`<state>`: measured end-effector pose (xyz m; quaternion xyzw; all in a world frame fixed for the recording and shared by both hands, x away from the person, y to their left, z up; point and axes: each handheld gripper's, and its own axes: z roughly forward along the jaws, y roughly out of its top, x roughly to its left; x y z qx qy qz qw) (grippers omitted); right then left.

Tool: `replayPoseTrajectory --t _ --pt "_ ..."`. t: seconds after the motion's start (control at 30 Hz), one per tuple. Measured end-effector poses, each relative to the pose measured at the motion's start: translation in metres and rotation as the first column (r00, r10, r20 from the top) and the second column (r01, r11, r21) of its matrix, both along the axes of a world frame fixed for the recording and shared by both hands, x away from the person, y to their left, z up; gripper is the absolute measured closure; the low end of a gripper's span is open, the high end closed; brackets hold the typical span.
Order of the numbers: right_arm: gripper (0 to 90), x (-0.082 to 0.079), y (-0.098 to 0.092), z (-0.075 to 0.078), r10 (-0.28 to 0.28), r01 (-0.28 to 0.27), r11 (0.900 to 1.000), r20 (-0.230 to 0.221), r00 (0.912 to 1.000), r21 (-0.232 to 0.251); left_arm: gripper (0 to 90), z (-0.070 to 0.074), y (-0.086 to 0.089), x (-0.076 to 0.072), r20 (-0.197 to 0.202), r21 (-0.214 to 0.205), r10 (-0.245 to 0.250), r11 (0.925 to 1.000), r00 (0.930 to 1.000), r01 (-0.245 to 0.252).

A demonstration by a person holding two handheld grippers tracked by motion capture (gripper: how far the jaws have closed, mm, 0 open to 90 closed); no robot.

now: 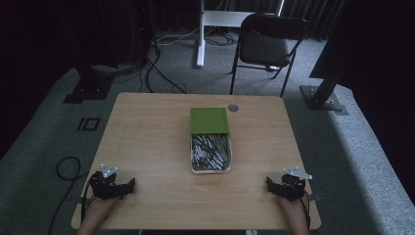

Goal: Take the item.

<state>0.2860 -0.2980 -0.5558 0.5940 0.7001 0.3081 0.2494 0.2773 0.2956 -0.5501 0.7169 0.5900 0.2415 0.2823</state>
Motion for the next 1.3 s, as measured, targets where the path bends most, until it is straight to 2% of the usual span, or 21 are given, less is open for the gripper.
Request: replayPoseTrajectory --t 0.27,0.6,0.77,1.13,1.2,1.23,1.3 --pt "11.5 -0.001 0.000 0.000 0.026 -0.026 0.9997 0.000 0.9997 0.000 1.3 0.000 0.000 0.000 0.000 0.000 -0.003 1.0000 1.0000 0.003" --pt "12.0 -0.001 -0.001 0.000 0.031 -0.031 0.9995 0.000 0.9995 -0.001 1.3 0.000 0.000 0.000 0.000 0.000 -0.003 1.0000 1.0000 0.003" --pt "11.9 0.001 0.000 0.002 0.031 -0.031 0.9995 -0.018 0.9994 -0.005 1.3 0.000 0.000 0.000 0.000 0.000 -0.003 1.0000 1.0000 0.003" --pt "13.8 0.002 0.010 0.007 0.066 -0.067 0.9976 -0.064 0.9958 -0.015 1.3 0.000 0.000 0.000 0.000 0.001 -0.003 1.0000 1.0000 0.003" --pt "13.7 0.003 0.015 0.008 0.079 -0.081 0.9963 -0.065 0.9947 -0.028 1.3 0.000 0.000 0.000 0.000 0.001 -0.003 1.0000 1.0000 0.003" --pt "13.7 0.004 0.016 0.009 0.095 -0.095 0.9954 -0.071 0.9930 -0.005 1.3 0.000 0.000 0.000 0.000 0.001 -0.003 1.0000 1.0000 0.003" --pt "13.7 0.005 0.021 0.013 0.099 -0.099 0.9950 -0.057 0.9934 0.001 1.3 0.000 0.000 0.000 0.000 0.001 -0.003 1.0000 1.0000 0.003"
